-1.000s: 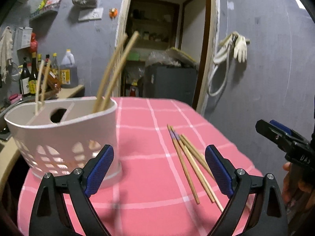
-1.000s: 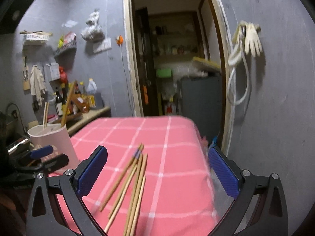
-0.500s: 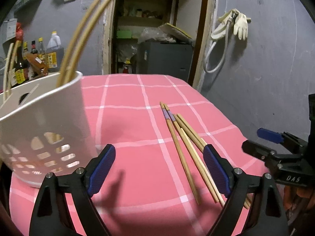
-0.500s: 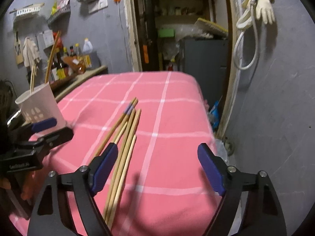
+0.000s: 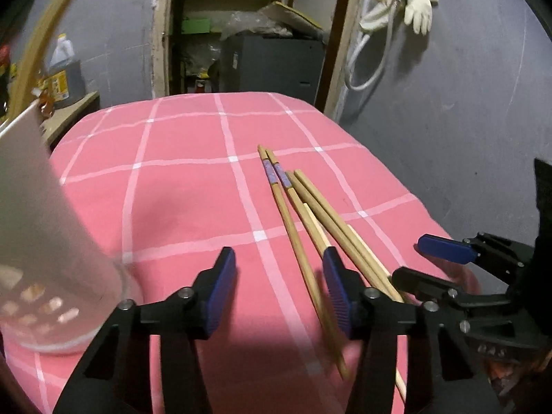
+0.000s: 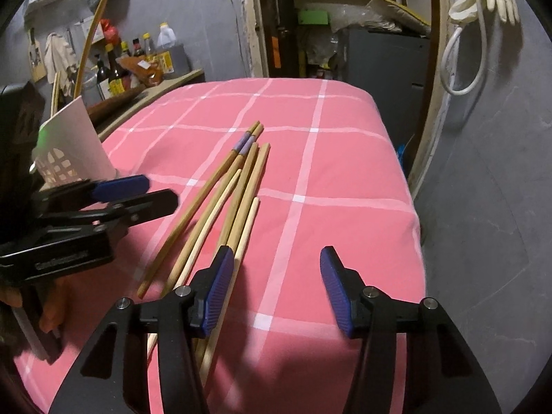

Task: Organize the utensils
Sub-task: 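Move both tools back over the loose chopsticks on the pink cloth, then close the left gripper on a purple-banded chopstick while the right gripper closes on a plain chopstick, then lift both held chopsticks and carry them toward the white caddy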

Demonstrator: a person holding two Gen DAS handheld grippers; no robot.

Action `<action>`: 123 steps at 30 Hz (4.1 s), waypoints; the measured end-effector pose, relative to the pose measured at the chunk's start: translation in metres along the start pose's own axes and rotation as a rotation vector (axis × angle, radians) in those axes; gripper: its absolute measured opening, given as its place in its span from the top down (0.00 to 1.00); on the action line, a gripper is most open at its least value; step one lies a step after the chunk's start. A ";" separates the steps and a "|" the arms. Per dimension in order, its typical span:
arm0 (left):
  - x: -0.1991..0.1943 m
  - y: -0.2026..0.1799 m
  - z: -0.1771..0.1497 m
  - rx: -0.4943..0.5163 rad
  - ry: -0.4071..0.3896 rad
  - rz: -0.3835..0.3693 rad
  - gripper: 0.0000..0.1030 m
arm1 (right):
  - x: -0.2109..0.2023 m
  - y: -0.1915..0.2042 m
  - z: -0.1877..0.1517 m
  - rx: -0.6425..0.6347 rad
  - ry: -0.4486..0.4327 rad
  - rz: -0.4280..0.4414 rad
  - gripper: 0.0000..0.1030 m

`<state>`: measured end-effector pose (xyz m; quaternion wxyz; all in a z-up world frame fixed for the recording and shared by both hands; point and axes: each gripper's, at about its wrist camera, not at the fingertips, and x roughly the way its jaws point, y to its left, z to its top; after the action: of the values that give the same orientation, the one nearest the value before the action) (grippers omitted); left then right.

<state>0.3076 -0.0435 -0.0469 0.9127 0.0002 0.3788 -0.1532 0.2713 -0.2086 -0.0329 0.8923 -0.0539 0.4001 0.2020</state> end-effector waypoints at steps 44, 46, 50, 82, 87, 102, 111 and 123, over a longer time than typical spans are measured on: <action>0.024 0.014 0.016 -0.137 0.151 -0.075 0.96 | 0.027 -0.033 0.015 0.281 0.094 0.174 0.97; 0.017 0.013 0.010 -0.143 0.151 -0.079 0.96 | 0.022 -0.036 0.012 0.306 0.075 0.189 0.97; 0.001 0.009 0.001 -0.145 0.131 -0.092 0.96 | 0.009 -0.038 0.009 0.326 0.020 0.214 0.97; -0.001 0.008 -0.009 -0.122 0.213 -0.059 0.94 | 0.017 -0.011 0.008 0.145 0.165 0.092 0.96; 0.000 0.010 -0.008 -0.140 0.215 -0.076 0.96 | 0.011 -0.021 0.003 0.245 0.118 0.157 0.97; -0.072 0.009 -0.008 -0.152 -0.101 -0.111 0.96 | -0.055 0.007 0.005 0.298 -0.370 0.300 0.97; -0.136 0.009 -0.001 -0.144 -0.386 -0.071 0.96 | -0.087 0.046 0.022 0.205 -0.646 0.294 0.97; -0.186 0.057 0.019 -0.176 -0.612 0.049 0.96 | -0.084 0.093 0.078 0.180 -0.822 0.447 0.97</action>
<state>0.2129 0.0608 0.0881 0.9842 -0.1156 0.0986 -0.0907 0.2376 -0.1300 0.0879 0.9125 0.1954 0.0315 0.3581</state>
